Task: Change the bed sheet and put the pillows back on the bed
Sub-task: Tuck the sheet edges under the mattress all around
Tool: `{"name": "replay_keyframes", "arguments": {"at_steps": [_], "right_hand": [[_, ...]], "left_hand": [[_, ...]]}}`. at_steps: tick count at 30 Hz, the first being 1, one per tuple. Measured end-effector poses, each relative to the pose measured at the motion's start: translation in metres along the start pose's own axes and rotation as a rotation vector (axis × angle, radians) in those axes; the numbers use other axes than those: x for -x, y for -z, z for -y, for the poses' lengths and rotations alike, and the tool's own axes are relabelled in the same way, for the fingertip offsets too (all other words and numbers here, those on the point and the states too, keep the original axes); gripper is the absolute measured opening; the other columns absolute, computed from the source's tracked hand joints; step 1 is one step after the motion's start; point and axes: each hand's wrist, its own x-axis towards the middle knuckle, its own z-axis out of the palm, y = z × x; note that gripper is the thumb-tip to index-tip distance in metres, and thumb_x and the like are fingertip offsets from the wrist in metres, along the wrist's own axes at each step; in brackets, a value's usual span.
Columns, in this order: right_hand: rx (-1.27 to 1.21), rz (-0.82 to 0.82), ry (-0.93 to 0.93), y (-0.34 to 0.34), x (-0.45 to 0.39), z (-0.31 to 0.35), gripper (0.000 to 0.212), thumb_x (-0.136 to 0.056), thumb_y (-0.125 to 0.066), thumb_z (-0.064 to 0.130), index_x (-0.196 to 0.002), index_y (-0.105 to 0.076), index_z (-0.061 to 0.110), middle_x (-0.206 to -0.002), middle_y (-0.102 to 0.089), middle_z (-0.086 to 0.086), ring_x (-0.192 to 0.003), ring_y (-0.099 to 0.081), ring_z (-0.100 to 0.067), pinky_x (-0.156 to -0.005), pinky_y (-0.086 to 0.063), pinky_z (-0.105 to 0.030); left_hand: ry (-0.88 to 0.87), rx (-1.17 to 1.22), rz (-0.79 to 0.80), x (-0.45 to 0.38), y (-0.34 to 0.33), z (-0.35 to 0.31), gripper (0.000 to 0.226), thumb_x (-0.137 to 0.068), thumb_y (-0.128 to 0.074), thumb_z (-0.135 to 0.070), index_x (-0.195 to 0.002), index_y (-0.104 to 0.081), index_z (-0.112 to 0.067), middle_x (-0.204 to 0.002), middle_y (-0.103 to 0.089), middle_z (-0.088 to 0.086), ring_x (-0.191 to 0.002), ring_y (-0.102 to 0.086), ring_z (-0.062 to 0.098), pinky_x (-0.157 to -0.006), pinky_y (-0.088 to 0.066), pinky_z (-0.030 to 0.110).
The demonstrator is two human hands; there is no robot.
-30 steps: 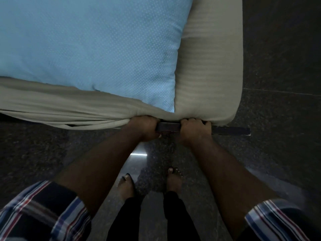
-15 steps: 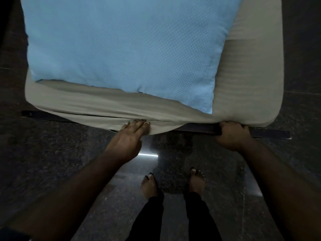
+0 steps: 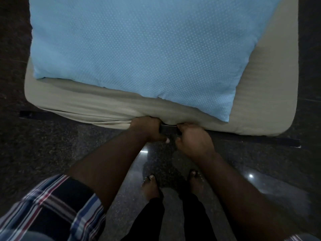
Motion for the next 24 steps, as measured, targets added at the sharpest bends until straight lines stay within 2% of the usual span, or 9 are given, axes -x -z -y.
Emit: {"name": "replay_keyframes", "arguments": {"at_steps": [3, 6, 9, 11, 14, 17, 20, 22, 24], "right_hand": [[0.096, 0.114, -0.008, 0.002, -0.015, 0.007, 0.045, -0.090, -0.058, 0.043, -0.123, -0.059, 0.012, -0.121, -0.066, -0.012, -0.110, -0.063, -0.032, -0.094, -0.046, -0.037], [0.183, 0.233, -0.073, 0.001, -0.031, 0.010, 0.056, -0.089, -0.057, 0.058, -0.129, -0.058, 0.019, -0.130, -0.063, -0.007, -0.120, -0.059, -0.027, -0.104, -0.041, -0.042], [0.171, 0.349, -0.122, 0.002, -0.049, 0.012, 0.073, -0.084, -0.061, 0.065, -0.144, -0.047, 0.026, -0.148, -0.050, -0.003, -0.139, -0.043, -0.025, -0.117, -0.025, -0.051], [0.131, 0.351, -0.169, -0.002, -0.054, 0.012, 0.078, -0.082, -0.062, 0.066, -0.148, -0.043, 0.027, -0.153, -0.043, -0.003, -0.144, -0.035, -0.026, -0.119, -0.019, -0.054], [0.113, 0.342, -0.175, -0.010, -0.053, 0.010, 0.070, -0.082, -0.059, 0.065, -0.142, -0.050, 0.030, -0.148, -0.049, -0.004, -0.138, -0.042, -0.029, -0.115, -0.026, -0.054], [0.095, 0.292, -0.162, -0.010, -0.053, 0.006, 0.075, -0.081, -0.049, 0.070, -0.148, -0.041, 0.036, -0.156, -0.039, 0.000, -0.145, -0.033, -0.026, -0.115, -0.021, -0.058], [0.100, 0.298, -0.174, -0.010, -0.053, 0.006, 0.072, -0.083, -0.050, 0.065, -0.148, -0.038, 0.038, -0.157, -0.038, 0.002, -0.145, -0.032, -0.025, -0.115, -0.018, -0.060], [0.081, 0.309, -0.169, -0.009, -0.050, 0.007, 0.064, -0.083, -0.050, 0.062, -0.143, -0.044, 0.040, -0.151, -0.046, 0.003, -0.141, -0.038, -0.024, -0.113, -0.017, -0.060], [0.077, 0.359, -0.183, -0.003, -0.043, 0.012, 0.060, -0.084, -0.051, 0.061, -0.139, -0.047, 0.037, -0.146, -0.051, 0.001, -0.138, -0.042, -0.025, -0.112, -0.017, -0.058]], "left_hand": [[-0.015, 0.090, 0.228, -0.022, 0.011, 0.004, 0.098, -0.052, -0.066, -0.090, -0.134, -0.059, -0.036, -0.135, -0.062, -0.003, -0.122, -0.058, 0.020, -0.099, -0.047, 0.032], [-0.014, 0.069, 0.463, -0.039, 0.018, 0.006, 0.105, -0.057, -0.066, -0.090, -0.144, -0.052, -0.032, -0.147, -0.053, -0.001, -0.131, -0.051, 0.022, -0.108, -0.041, 0.035], [-0.023, 0.071, 0.498, -0.043, 0.017, 0.008, 0.093, -0.067, -0.067, -0.083, -0.143, -0.053, -0.030, -0.144, -0.055, 0.000, -0.128, -0.053, 0.022, -0.105, -0.041, 0.033], [-0.084, 0.075, 0.392, -0.036, 0.013, 0.012, 0.081, -0.071, -0.067, -0.079, -0.137, -0.057, -0.034, -0.139, -0.059, -0.001, -0.123, -0.056, 0.021, -0.103, -0.044, 0.032], [-0.125, -0.037, 0.027, -0.014, 0.000, 0.018, 0.071, -0.073, -0.063, -0.077, -0.131, -0.059, -0.038, -0.130, -0.066, -0.002, -0.117, -0.062, 0.021, -0.093, -0.051, 0.032], [-0.210, -0.073, -0.228, 0.013, -0.011, 0.028, 0.049, -0.088, -0.059, -0.050, -0.131, -0.058, -0.027, -0.123, -0.068, 0.003, -0.108, -0.065, 0.026, -0.080, -0.051, 0.034], [-0.360, 0.050, -0.451, 0.049, -0.028, 0.064, 0.057, -0.083, -0.064, -0.022, -0.139, -0.055, -0.013, -0.129, -0.065, 0.009, -0.113, -0.060, 0.026, -0.093, -0.049, 0.035], [-0.282, 0.068, -0.562, 0.073, -0.040, 0.105, 0.060, -0.081, -0.066, -0.014, -0.140, -0.055, -0.009, -0.137, -0.060, 0.013, -0.122, -0.055, 0.029, -0.108, -0.040, 0.036], [-0.205, 0.050, -0.596, 0.092, -0.041, 0.140, 0.060, -0.080, -0.063, -0.011, -0.139, -0.056, -0.008, -0.140, -0.057, 0.013, -0.126, -0.050, 0.029, -0.110, -0.034, 0.033]]}}
